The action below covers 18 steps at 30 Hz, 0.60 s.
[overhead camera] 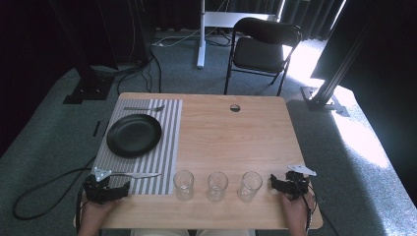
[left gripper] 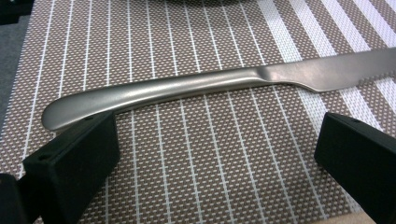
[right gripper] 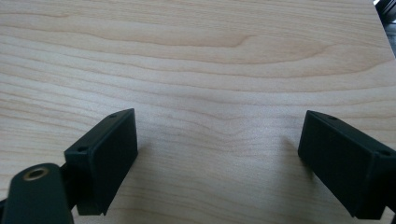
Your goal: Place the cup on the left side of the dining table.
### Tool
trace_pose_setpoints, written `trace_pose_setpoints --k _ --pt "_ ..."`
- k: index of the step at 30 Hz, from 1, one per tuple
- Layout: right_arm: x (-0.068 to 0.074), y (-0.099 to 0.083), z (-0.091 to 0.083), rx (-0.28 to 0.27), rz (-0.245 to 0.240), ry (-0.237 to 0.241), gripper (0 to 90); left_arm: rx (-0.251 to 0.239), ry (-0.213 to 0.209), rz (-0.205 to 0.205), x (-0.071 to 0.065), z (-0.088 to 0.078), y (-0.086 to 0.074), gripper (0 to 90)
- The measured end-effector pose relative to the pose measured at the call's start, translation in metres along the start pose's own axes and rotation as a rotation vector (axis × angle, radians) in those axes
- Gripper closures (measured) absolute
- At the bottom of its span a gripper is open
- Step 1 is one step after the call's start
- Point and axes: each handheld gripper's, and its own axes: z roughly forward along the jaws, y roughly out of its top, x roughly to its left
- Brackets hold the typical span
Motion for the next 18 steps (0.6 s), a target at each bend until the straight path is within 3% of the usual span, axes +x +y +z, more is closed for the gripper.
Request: trace_pose_setpoints --k 18 --pt "0.0000 -0.0001 0.0000 -0.001 0.001 -0.002 11.5 -0.002 -0.030 0.031 0.0034 -0.0016 -0.0015 0.6"
